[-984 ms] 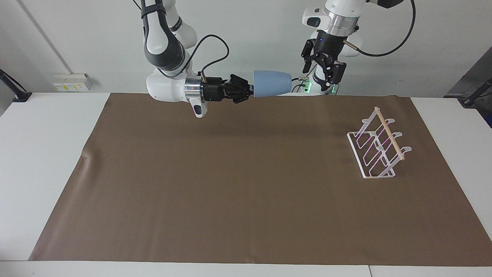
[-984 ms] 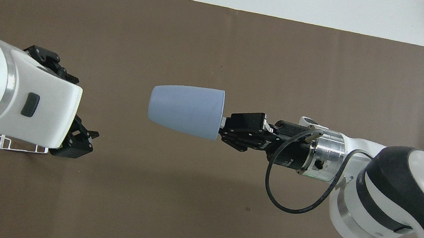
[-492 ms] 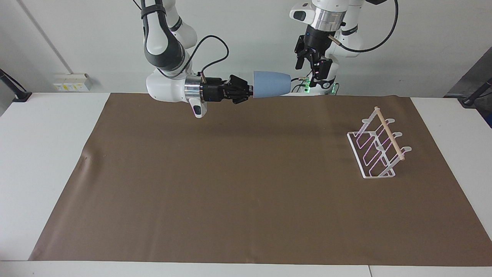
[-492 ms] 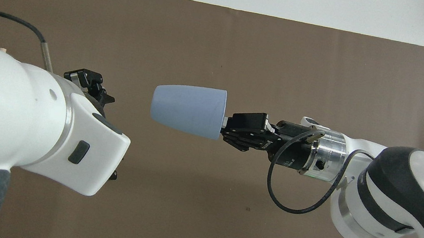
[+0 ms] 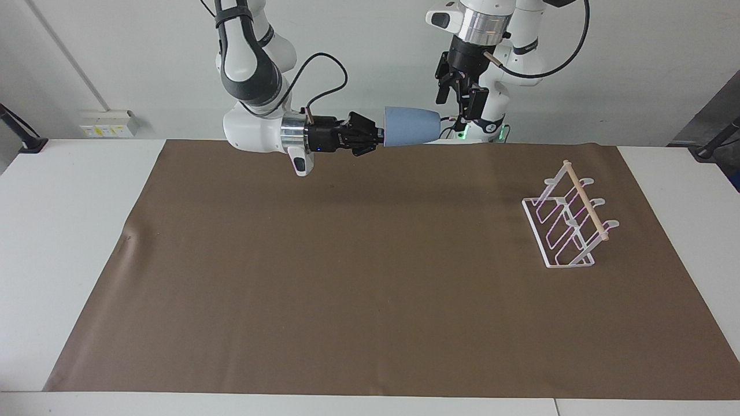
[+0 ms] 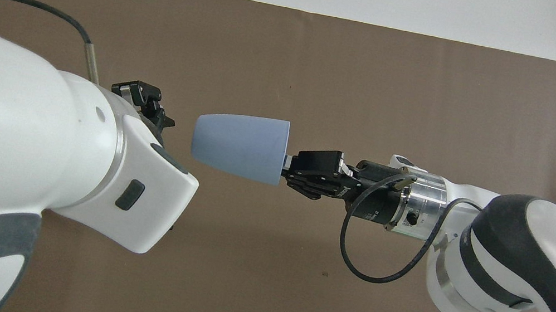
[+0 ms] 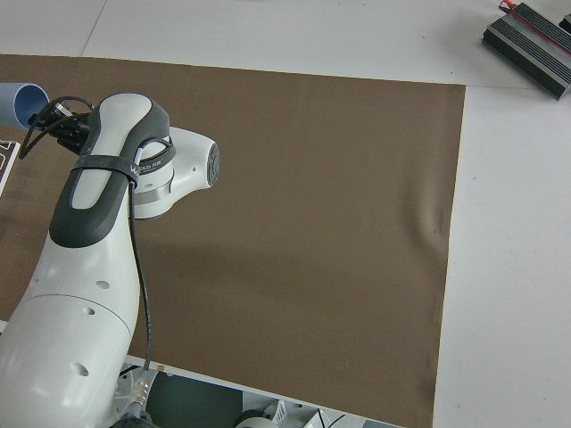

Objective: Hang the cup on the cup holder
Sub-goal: 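Hold the cup with the right gripper while the left gripper grasps its base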

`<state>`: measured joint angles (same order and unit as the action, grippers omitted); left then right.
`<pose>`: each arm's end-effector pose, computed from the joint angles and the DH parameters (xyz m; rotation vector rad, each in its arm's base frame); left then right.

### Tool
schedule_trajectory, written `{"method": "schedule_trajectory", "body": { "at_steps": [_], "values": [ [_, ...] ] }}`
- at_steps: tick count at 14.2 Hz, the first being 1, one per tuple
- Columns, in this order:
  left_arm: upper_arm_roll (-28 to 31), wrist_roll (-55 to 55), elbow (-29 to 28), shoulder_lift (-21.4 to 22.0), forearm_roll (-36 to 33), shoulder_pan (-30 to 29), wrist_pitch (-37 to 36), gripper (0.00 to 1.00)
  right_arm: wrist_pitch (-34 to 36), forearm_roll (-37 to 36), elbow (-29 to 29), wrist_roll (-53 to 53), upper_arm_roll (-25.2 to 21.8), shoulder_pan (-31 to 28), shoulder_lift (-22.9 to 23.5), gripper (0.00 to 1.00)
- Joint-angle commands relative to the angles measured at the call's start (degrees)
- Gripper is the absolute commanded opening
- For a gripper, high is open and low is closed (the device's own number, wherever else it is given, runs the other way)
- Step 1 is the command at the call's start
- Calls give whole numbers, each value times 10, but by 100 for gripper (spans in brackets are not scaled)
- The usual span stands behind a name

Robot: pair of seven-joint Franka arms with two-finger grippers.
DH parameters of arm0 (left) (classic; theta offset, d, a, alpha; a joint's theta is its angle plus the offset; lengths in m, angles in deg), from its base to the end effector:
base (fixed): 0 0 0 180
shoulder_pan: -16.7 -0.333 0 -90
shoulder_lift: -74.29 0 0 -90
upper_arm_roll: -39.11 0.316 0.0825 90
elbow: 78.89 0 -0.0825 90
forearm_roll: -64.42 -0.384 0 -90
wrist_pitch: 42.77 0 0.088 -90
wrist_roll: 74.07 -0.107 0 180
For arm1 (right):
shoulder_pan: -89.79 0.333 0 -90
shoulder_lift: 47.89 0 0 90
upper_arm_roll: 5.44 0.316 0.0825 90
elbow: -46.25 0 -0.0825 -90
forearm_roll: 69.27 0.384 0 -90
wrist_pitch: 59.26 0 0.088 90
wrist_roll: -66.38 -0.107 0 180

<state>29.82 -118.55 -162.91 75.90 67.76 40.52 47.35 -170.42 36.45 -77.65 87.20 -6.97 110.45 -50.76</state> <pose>0.4522 -0.3042 0.6894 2.4075 -1.9434 0.2151 0.4992 0.2423 0.4791 -1.5152 0.2748 0.0921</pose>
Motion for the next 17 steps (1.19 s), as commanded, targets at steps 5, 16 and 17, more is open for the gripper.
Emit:
{"method": "schedule_trajectory", "body": {
  "at_steps": [5, 16, 17],
  "values": [
    [0, 18, 39, -33, 9, 11, -14, 100, -13, 19, -22, 41, 1, 18, -11, 0],
    [-13, 97, 11, -38, 33, 12, 45, 100, -12, 24, -21, 41, 1, 17, -11, 0],
    [-13, 100, 10, -38, 44, 12, 57, 100, -12, 26, -21, 41, 1, 17, -11, 0]
  ]
}}
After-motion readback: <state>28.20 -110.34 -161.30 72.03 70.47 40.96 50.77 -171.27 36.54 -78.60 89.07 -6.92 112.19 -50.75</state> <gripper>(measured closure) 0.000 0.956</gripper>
